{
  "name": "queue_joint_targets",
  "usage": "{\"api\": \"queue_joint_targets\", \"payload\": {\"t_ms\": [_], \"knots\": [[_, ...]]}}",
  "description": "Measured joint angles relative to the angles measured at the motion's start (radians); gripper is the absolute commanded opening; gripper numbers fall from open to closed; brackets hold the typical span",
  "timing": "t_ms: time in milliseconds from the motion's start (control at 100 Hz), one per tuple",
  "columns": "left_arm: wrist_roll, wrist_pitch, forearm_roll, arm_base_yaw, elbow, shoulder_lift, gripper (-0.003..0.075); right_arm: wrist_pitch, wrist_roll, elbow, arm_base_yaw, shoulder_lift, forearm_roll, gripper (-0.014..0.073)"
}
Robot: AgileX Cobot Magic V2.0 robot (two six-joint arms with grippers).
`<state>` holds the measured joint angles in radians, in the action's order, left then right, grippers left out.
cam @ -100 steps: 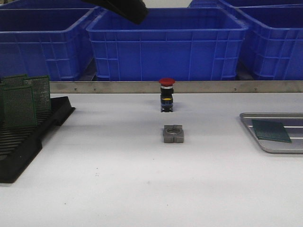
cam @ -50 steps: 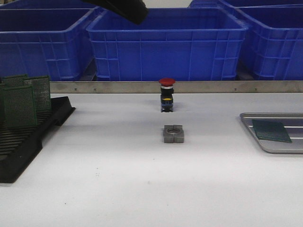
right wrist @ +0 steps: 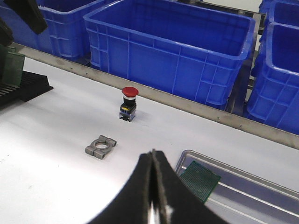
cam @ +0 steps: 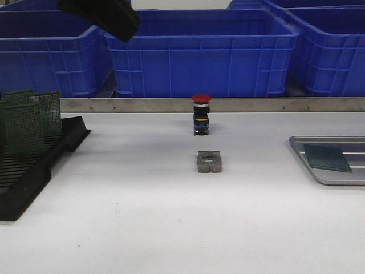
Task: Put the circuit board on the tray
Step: 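Withdraw the right gripper and move the left gripper back toward the rack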
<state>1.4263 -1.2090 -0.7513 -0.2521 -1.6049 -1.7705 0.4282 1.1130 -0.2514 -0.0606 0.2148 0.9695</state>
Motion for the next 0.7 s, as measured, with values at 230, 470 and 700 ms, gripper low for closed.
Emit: {"api": "queue_joint_targets", "payload": {"t_ms": [230, 470, 700], "knots": [[0.000, -0.012, 0.088, 0.086, 0.000, 0.038, 0.0472, 0.017, 0.000, 0.000, 0.000, 0.000, 0.000, -0.0113], [0.002, -0.019, 0.279, 0.173, 0.000, 0.050, 0.0472, 0.017, 0.000, 0.000, 0.000, 0.000, 0.000, -0.0113], [0.043, -0.019, 0.390, 0.216, 0.000, 0.050, 0.0472, 0.017, 0.000, 0.000, 0.000, 0.000, 0.000, -0.0113]]}}
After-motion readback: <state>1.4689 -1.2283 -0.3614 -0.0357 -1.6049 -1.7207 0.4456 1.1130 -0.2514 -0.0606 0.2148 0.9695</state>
